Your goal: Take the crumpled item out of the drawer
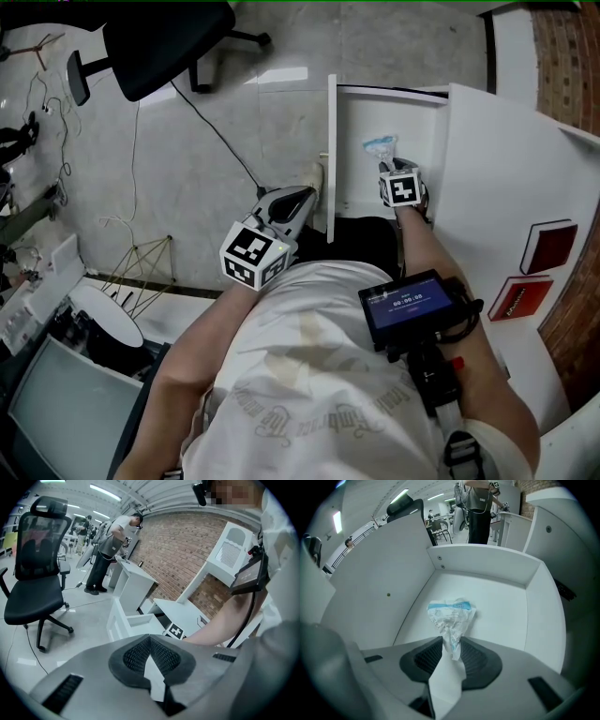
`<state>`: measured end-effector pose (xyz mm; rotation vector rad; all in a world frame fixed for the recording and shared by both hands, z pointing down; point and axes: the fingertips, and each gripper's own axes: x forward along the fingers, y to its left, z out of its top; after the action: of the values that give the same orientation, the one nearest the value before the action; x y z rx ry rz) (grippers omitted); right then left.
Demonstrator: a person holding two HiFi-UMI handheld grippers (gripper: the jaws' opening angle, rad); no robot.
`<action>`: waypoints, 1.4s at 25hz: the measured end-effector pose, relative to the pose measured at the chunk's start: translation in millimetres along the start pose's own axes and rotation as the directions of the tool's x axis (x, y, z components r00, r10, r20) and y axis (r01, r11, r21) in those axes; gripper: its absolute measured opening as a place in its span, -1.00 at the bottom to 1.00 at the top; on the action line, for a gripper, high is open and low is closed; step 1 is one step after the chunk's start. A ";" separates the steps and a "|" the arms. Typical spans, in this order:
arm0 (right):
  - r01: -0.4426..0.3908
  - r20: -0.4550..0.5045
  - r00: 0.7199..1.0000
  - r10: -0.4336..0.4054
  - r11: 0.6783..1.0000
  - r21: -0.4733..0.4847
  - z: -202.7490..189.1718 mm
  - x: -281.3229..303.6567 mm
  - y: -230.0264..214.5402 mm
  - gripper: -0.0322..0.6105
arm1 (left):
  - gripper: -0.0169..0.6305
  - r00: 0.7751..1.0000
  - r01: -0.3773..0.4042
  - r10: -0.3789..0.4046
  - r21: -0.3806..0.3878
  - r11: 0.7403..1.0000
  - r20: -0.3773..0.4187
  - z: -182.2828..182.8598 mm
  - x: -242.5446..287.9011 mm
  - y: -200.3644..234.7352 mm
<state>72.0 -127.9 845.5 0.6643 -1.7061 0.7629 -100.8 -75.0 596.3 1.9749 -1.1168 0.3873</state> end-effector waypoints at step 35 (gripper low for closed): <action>0.042 0.162 0.986 -0.046 0.999 0.031 7.1 -57.1 16.4 -0.61 | -0.89 0.996 0.040 -0.050 0.118 0.992 0.076 13.1 -22.1 -24.7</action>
<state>69.2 -120.1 786.2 0.7988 -1.8251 0.7184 -94.5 -65.8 562.4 2.1302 -1.1188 0.3607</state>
